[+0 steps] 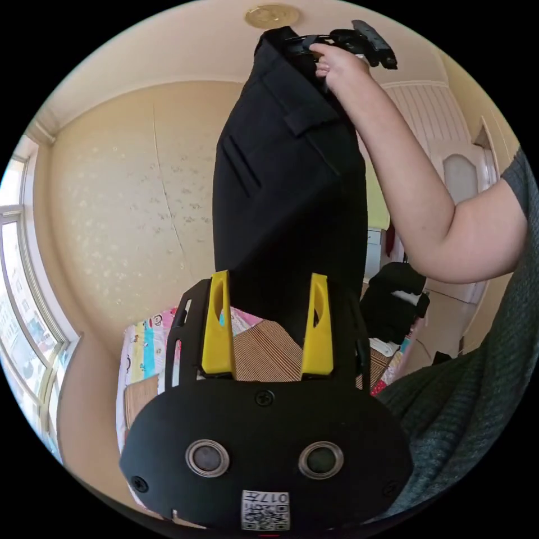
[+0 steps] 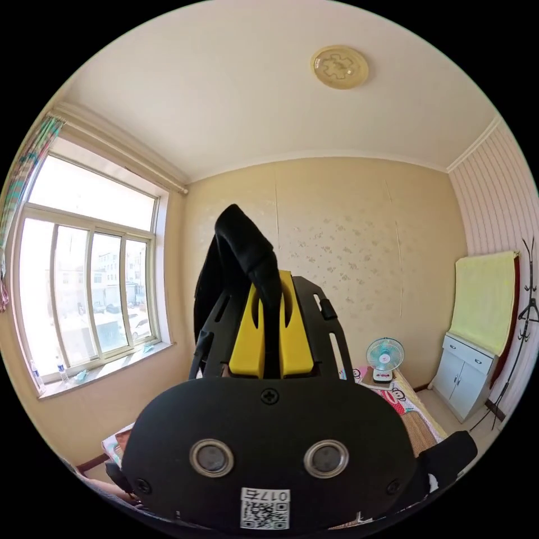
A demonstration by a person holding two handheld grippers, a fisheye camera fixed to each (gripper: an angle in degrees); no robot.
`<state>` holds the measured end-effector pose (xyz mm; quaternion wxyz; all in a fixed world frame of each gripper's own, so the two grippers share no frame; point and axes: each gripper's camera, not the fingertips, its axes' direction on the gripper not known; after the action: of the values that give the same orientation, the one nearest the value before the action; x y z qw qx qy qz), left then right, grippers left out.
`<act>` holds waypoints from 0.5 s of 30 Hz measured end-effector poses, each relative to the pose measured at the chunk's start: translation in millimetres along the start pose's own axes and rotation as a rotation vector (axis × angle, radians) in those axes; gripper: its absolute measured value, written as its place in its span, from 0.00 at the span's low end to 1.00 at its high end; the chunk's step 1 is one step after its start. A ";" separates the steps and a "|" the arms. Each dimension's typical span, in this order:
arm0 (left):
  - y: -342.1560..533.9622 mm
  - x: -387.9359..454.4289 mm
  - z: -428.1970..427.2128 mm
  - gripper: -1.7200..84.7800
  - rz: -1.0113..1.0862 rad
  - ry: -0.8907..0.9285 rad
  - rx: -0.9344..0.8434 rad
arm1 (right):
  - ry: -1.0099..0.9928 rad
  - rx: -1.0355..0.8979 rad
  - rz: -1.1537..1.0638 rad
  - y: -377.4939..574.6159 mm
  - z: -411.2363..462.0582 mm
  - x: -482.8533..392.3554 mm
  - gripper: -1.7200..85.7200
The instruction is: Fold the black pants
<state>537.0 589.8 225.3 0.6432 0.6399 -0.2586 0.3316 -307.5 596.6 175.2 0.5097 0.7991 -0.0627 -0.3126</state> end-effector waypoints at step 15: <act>-14.4 -152.4 -95.9 0.04 -0.446 0.162 0.527 | -0.386 -0.157 0.039 36.4 7.1 37.2 0.08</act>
<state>440.6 671.2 95.9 0.5311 0.7961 0.0335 0.2881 -273.9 558.3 188.0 0.5549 0.6809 -0.1501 -0.4538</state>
